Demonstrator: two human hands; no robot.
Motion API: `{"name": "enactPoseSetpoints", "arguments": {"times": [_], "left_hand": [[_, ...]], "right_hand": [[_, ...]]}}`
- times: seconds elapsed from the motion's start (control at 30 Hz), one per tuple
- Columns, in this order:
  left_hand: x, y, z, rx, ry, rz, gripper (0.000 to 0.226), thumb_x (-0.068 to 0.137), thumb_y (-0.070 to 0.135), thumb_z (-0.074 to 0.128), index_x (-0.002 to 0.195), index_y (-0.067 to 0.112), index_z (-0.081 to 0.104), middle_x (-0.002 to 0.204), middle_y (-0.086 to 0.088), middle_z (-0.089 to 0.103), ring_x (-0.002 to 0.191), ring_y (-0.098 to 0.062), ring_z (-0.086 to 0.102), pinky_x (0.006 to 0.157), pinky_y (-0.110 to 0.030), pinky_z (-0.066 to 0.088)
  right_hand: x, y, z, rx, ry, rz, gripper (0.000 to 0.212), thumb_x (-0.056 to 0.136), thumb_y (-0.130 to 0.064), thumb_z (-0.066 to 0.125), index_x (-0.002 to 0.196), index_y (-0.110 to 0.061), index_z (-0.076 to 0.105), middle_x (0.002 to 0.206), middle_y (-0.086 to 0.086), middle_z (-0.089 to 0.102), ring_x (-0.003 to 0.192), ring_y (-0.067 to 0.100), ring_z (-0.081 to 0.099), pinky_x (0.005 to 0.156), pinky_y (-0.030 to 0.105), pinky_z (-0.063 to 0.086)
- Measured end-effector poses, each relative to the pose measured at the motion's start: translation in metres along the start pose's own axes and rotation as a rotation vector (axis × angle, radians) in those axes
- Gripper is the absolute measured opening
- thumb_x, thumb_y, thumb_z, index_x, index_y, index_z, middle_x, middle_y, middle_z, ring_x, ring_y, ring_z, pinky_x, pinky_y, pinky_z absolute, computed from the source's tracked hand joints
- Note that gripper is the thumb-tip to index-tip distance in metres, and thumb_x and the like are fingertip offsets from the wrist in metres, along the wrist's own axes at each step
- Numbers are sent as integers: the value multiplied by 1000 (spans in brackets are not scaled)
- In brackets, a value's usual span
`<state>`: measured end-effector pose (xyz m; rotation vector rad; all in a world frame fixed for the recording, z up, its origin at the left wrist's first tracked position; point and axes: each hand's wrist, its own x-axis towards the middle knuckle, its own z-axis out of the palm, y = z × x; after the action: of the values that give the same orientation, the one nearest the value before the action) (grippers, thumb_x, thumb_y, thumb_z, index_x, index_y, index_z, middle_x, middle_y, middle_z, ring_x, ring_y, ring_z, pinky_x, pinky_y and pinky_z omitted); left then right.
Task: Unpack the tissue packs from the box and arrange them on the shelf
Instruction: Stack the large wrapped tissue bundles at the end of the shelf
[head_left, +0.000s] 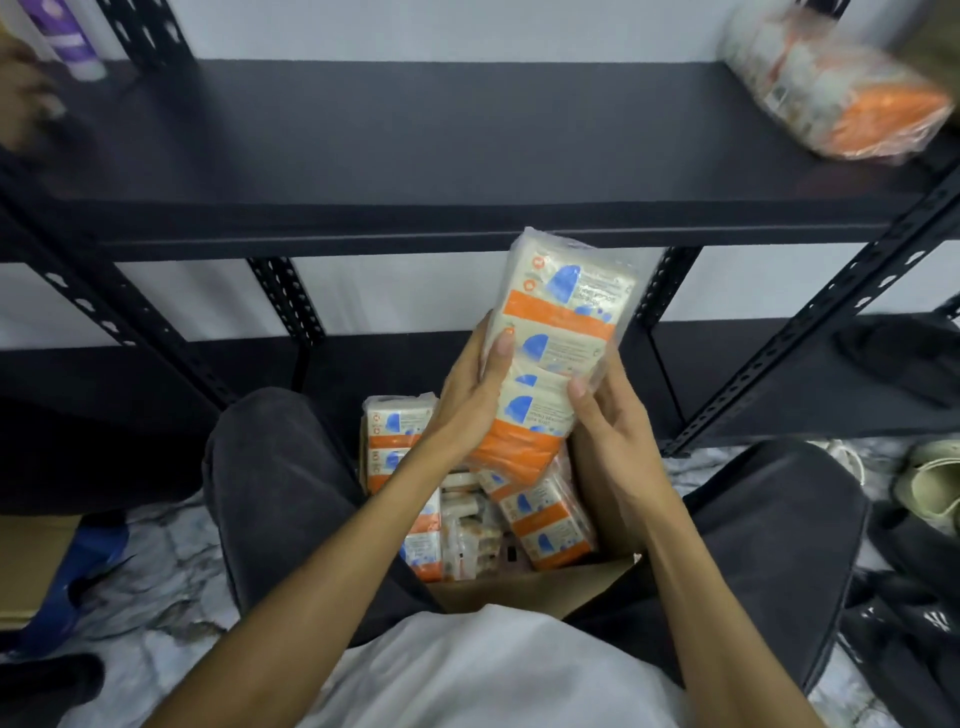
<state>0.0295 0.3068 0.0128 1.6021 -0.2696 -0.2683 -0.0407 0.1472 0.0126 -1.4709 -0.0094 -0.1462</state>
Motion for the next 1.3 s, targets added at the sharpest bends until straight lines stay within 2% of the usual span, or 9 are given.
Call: {"name": "enactPoseSetpoints", "arguments": {"times": [0.2,0.37,0.57,0.73,0.83,0.97,1.13,1.23,1.3], "left_hand": [[14,54,2,-43,-36,131,49,105,50,38,145,23,42,128,1,70,110,-17,72,91,-44,60],[17,20,-7,94,-118,22,52,100,67,39,145,42,38,129,14,67,112,-10,70,93,-41,58],[12,-84,-51,636,-333,-229,50,101,61,44,143,33,48,136,7,61,128,-20,60,103,-42,52],[36,-123,-92,1326,-145,-322,85,96,54,58,162,23,12,168,-19,8,156,-35,1,126,-52,2],[38,-130,-105,1295,-119,-419,83,95,45,63,159,19,18,160,-17,29,150,-36,24,123,-52,13],[33,-127,-102,1446,-91,-338,52,91,37,66,138,18,55,142,-10,45,132,-29,38,111,-45,31],[30,-108,-104,1342,-57,-264,35,88,37,72,120,23,67,133,-7,52,124,-29,48,116,-51,30],[26,-81,-105,1093,-57,-276,18,88,31,76,96,26,61,110,-2,70,97,-21,66,86,-41,55],[24,-60,-105,1101,-73,-222,20,87,32,78,89,29,58,98,3,72,89,-18,69,77,-36,55]], "right_hand": [[12,-51,3,-67,65,-201,48,105,-10,46,152,-13,34,145,1,57,132,20,56,102,38,53],[16,-22,-9,-114,91,-108,43,102,-7,55,144,-10,46,136,5,64,124,23,63,94,37,57],[0,83,-18,-217,29,187,43,97,-12,67,137,-20,53,121,-15,69,112,19,69,82,37,61],[-2,152,-17,-360,-132,471,64,94,-18,70,149,-29,39,134,2,62,123,22,63,89,33,60],[-3,168,-11,-512,-172,529,76,93,-34,70,155,-33,27,142,-3,53,125,18,58,90,34,60],[0,194,-13,-710,-201,478,80,86,-52,65,152,-45,20,148,-6,48,125,17,56,96,45,56],[3,169,-9,-705,-145,430,59,91,-36,71,143,-31,43,125,-9,62,107,8,66,79,20,56],[7,150,-2,-688,-109,282,58,88,-49,69,140,-36,47,130,-14,62,118,5,60,91,30,57],[8,135,8,-686,-82,192,56,91,-45,68,142,-34,46,137,-15,55,124,-1,45,96,21,46]]}}
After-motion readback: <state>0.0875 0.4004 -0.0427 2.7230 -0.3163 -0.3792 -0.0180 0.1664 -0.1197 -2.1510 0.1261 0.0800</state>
